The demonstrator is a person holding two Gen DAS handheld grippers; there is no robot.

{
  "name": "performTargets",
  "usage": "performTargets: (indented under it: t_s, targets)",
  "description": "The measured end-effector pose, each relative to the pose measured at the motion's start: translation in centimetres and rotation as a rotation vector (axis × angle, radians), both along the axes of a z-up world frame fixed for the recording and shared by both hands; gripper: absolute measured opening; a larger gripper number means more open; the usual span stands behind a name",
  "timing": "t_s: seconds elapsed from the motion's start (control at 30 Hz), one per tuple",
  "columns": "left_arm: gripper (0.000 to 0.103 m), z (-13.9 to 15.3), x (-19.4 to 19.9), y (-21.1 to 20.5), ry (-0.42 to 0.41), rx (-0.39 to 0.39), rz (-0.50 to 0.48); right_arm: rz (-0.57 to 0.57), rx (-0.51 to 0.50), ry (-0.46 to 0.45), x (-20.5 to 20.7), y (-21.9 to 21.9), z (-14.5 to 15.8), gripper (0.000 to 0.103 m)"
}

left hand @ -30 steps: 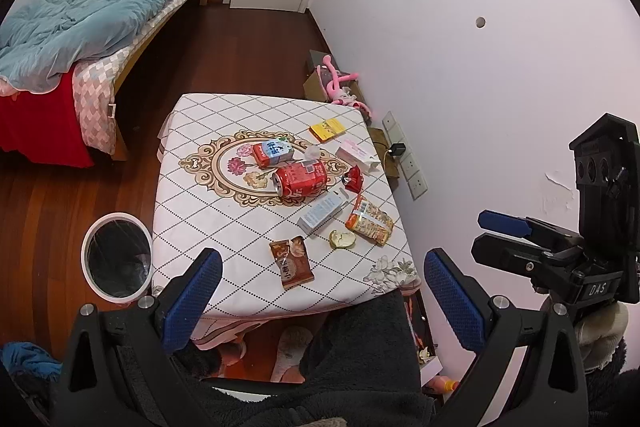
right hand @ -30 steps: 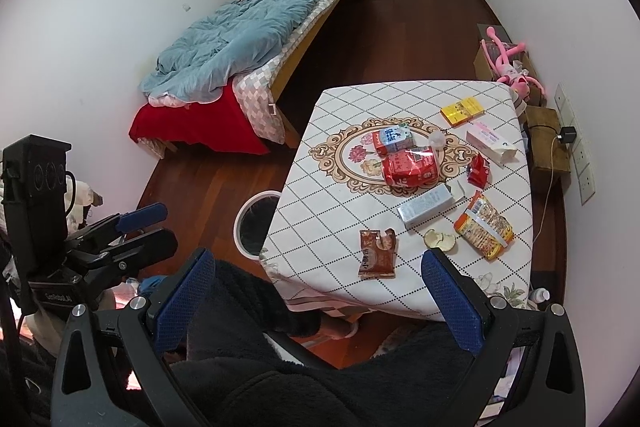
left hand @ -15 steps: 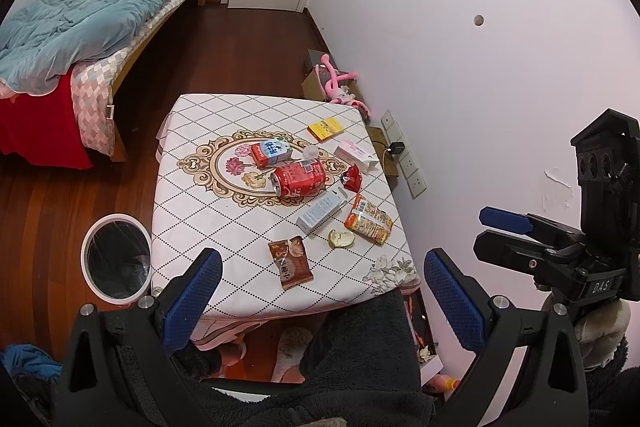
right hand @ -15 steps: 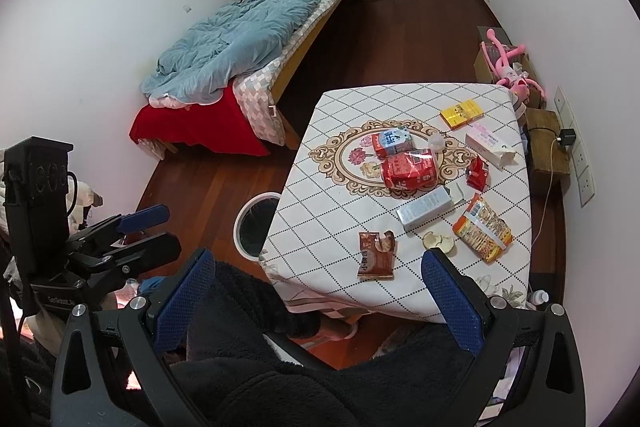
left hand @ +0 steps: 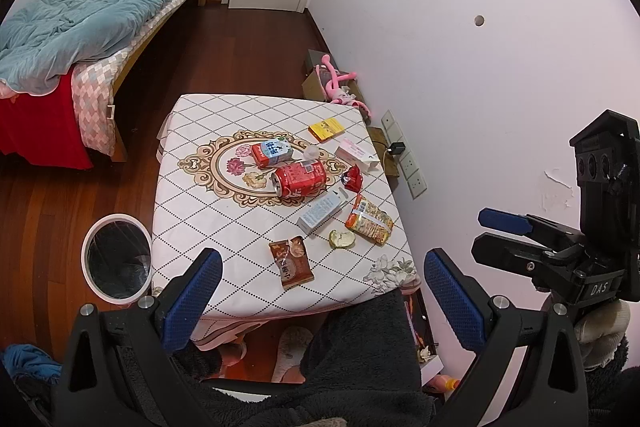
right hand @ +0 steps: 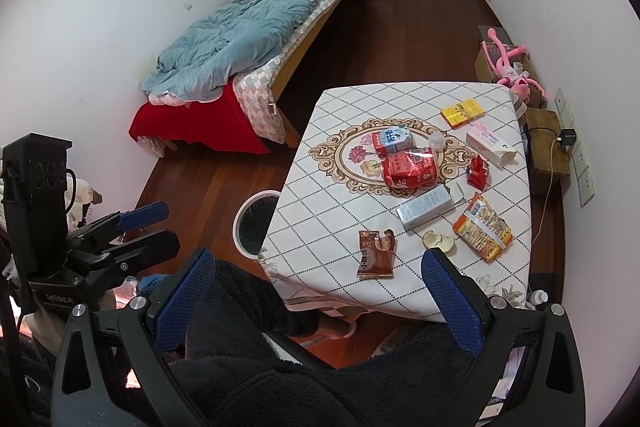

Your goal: Collect trash

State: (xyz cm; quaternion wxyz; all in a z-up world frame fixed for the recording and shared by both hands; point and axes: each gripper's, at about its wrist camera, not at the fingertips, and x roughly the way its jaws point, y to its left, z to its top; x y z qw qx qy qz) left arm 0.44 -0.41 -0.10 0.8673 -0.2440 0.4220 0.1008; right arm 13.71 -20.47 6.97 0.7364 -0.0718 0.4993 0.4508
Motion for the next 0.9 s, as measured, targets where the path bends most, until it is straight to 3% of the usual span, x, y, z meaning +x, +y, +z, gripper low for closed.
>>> performTargets:
  t_s: [0.53,0.63,0.77,0.83,0.9]
  targets:
    - [0.103,0.0,0.0,-0.1,-0.001,0.005,-0.003,0.005,0.009,-0.007,-0.5,0.4,0.1,0.103]
    - [0.103,-0.6,0.4,0.0,0.010,0.049,0.018,0.004,0.009,-0.007,-0.3,0.6,0.0,0.103]
    - [0.103,-4.8,3.3,0.8,0.093,0.218,0.128,-0.050,-0.019,-0.037,0.3,0.3,-1.2,0.103]
    - [0.103,-7.5,4.7,1.3,0.143,0.269,0.164,-0.092,-0.062,-0.066,1.7,0.4,-2.8,0.103]
    - [0.103,-12.0,6.8,1.8,0.224,0.283,0.187,-0.145,-0.130,-0.111,3.6,0.3,-5.2,0.103]
